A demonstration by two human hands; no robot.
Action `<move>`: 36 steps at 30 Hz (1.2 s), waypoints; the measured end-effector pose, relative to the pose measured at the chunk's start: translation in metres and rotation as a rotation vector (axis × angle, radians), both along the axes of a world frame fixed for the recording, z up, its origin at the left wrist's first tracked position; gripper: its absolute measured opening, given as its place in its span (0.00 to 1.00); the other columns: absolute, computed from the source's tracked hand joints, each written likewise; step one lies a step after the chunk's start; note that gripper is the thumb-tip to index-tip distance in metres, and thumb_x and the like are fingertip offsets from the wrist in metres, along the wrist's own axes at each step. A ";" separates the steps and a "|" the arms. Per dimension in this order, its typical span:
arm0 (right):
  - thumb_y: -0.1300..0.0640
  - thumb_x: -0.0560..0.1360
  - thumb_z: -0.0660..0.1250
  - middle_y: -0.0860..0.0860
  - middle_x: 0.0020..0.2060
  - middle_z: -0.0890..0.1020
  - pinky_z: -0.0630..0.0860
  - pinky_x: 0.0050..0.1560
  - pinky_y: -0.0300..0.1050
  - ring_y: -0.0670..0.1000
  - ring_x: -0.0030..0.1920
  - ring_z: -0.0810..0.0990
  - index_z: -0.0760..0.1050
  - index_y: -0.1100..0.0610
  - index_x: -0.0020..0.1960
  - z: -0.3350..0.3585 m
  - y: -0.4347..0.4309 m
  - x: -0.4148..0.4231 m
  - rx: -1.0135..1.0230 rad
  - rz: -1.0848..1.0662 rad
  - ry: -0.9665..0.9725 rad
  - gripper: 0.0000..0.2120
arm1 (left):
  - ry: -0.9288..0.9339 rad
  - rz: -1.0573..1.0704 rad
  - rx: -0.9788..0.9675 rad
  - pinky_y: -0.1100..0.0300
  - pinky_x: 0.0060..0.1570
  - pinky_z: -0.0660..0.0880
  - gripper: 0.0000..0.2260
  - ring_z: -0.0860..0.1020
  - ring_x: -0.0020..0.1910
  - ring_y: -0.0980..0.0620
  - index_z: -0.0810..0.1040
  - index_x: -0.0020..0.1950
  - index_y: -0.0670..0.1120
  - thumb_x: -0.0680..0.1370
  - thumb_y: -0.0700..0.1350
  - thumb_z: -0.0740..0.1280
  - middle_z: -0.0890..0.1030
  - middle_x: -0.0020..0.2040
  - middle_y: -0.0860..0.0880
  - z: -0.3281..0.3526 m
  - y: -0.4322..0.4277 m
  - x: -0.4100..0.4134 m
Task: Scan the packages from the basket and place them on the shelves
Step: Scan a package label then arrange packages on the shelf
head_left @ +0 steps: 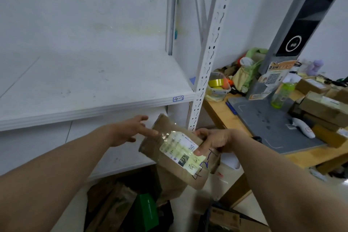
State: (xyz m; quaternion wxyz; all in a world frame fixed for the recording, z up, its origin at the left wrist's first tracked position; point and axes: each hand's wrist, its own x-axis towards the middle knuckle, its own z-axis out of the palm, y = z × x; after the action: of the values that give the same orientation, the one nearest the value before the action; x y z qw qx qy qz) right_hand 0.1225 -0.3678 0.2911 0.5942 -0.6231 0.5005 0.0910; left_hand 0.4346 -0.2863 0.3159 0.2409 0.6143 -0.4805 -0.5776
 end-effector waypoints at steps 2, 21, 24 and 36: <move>0.57 0.57 0.86 0.53 0.66 0.78 0.69 0.72 0.62 0.58 0.68 0.75 0.68 0.48 0.69 -0.005 -0.006 -0.019 0.067 -0.068 -0.058 0.46 | 0.097 0.012 0.131 0.43 0.68 0.67 0.64 0.66 0.72 0.46 0.61 0.78 0.54 0.46 0.59 0.86 0.68 0.73 0.47 -0.020 -0.002 -0.007; 0.54 0.77 0.69 0.57 0.54 0.79 0.81 0.53 0.55 0.58 0.51 0.80 0.72 0.56 0.60 -0.098 -0.065 -0.181 -0.475 -0.826 0.403 0.14 | 0.087 0.110 0.209 0.42 0.55 0.80 0.42 0.82 0.57 0.42 0.75 0.66 0.45 0.53 0.44 0.83 0.85 0.56 0.47 -0.112 -0.103 -0.206; 0.51 0.76 0.71 0.60 0.65 0.72 0.74 0.63 0.57 0.61 0.65 0.73 0.67 0.57 0.70 -0.109 -0.075 -0.209 -0.423 -0.875 0.470 0.26 | 0.067 0.119 0.218 0.40 0.59 0.78 0.41 0.80 0.58 0.41 0.75 0.64 0.46 0.52 0.45 0.83 0.85 0.56 0.47 -0.119 -0.114 -0.218; 0.59 0.76 0.70 0.56 0.47 0.81 0.78 0.43 0.47 0.53 0.44 0.79 0.78 0.58 0.54 -0.152 -0.092 -0.235 -0.176 -0.657 0.328 0.08 | -0.006 0.285 0.299 0.40 0.59 0.77 0.47 0.78 0.58 0.41 0.71 0.66 0.50 0.49 0.46 0.84 0.82 0.59 0.47 -0.143 -0.147 -0.239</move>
State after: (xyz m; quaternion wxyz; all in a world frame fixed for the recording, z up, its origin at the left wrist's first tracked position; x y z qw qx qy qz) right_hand -0.1129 -0.4600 0.1389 0.4479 -0.4551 0.7681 -0.0494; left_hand 0.1955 -0.4330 0.1731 0.2250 0.7066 -0.2984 -0.6008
